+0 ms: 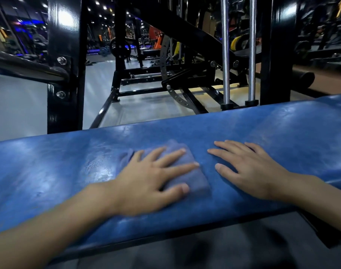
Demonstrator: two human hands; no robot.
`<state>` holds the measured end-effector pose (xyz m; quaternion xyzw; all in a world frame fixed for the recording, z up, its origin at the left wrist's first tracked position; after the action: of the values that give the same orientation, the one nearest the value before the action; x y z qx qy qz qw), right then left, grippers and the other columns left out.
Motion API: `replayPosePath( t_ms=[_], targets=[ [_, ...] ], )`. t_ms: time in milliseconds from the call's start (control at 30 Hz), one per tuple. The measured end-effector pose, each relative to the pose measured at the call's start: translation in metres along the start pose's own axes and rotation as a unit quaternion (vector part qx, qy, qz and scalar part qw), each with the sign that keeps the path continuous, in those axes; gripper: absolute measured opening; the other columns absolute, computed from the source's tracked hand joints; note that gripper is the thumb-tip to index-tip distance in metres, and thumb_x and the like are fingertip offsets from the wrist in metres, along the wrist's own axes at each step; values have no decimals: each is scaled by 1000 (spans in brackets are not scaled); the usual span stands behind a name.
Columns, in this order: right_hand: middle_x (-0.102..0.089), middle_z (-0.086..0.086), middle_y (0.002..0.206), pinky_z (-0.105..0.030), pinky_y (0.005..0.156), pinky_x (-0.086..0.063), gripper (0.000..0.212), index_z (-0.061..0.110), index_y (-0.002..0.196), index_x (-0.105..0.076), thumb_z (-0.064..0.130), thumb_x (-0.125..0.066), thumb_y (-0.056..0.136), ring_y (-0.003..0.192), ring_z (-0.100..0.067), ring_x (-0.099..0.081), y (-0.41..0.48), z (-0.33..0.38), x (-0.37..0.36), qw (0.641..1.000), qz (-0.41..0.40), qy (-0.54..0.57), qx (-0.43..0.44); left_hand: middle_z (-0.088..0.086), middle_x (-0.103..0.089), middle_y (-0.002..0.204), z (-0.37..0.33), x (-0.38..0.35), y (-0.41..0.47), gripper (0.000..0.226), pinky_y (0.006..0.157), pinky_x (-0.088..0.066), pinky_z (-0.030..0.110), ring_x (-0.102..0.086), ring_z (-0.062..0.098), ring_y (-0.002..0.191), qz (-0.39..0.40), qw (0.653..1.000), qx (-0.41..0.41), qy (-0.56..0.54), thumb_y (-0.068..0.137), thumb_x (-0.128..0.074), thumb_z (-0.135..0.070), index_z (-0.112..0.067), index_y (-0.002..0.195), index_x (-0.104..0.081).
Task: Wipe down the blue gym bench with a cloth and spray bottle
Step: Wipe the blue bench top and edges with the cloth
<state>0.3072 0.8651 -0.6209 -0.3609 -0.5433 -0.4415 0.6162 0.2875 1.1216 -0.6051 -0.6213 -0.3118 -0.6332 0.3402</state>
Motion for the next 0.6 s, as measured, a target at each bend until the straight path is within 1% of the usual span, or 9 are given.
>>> replayPosePath(
  t_ms=[67, 133, 200, 267, 333, 367, 433, 533, 600],
  targets=[
    [-16, 21, 158, -40, 119, -4, 63, 45, 145, -28, 67, -17, 87, 145, 0, -7, 3, 2, 5, 1000, -3, -6, -4, -22, 9, 163, -16, 0, -13, 58, 116, -9, 51, 4, 16, 151, 1, 999, -45, -7, 81, -5, -78, -71, 137, 11],
    [-28, 17, 155, -39, 118, -10, 48, 39, 142, -39, 52, -33, 96, 143, -2, -17, 8, 8, 12, 999, -49, 1, -4, -23, 8, 163, -12, 0, -12, 59, 115, -10, 52, 4, 15, 151, -1, 998, -56, -17, 83, -9, -77, -70, 139, 7],
    [-37, 14, 152, -32, 115, -16, 43, 32, 142, -43, 39, -38, 99, 140, -3, -26, 13, 19, 16, 995, -93, 44, 2, -24, 6, 163, 1, -1, -2, 59, 116, -11, 51, 1, 14, 152, 1, 998, -46, -33, 82, -10, -79, -70, 139, 4],
    [-36, 14, 152, -28, 114, -14, 44, 31, 144, -40, 37, -36, 100, 140, -1, -24, 16, 35, 12, 994, -84, 67, 10, -25, 3, 163, 22, -2, 14, 60, 117, -11, 52, -2, 13, 152, 4, 999, -15, -47, 80, -9, -81, -72, 138, 1],
    [-29, 17, 155, -30, 117, -9, 48, 35, 145, -37, 47, -28, 98, 143, 1, -17, 16, 46, 2, 997, -55, 57, 17, -23, -1, 163, 53, -3, 31, 64, 116, -14, 57, -7, 12, 151, -1, 998, 27, -50, 77, -7, -83, -71, 140, -4],
    [-25, 17, 157, -33, 118, -7, 55, 37, 145, -35, 53, -22, 94, 144, 1, -13, 16, 50, -3, 998, -42, 48, 20, -23, -3, 163, 72, -3, 40, 67, 116, -14, 58, -9, 12, 151, -1, 997, 54, -52, 75, -6, -84, -70, 141, -6],
    [-19, 19, 158, -34, 119, -3, 64, 40, 146, -31, 58, -13, 87, 145, 0, -6, 17, 52, -7, 999, -26, 31, 17, -21, -7, 163, 118, -4, 52, 71, 115, -13, 63, -13, 13, 151, -7, 991, 120, -62, 74, -6, -86, -67, 143, -11],
    [-17, 21, 158, -33, 119, -3, 63, 42, 146, -28, 57, -11, 86, 145, 1, -5, 18, 51, -7, 999, -29, 19, 15, -19, -12, 163, 179, -3, 56, 76, 113, -14, 66, -18, 20, 150, -6, 972, 220, -76, 72, -7, -90, -65, 143, -13],
    [-17, 21, 157, -33, 119, -4, 62, 42, 145, -27, 56, -10, 87, 145, 1, -6, 19, 51, -8, 999, -36, 6, 15, -17, -14, 163, 197, -6, 54, 75, 113, -14, 65, -18, 23, 150, -5, 963, 258, -77, 72, -7, -91, -66, 142, -13]
  ],
)
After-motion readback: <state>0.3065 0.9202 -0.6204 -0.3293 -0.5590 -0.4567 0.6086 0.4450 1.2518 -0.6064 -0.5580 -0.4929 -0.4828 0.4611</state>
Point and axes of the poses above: each hand's wrist, its own y-axis towards the middle knuckle, its own x-axis out of the back of the hand, z = x × y, the point moved 1 cm from there along y, towards the middle knuckle
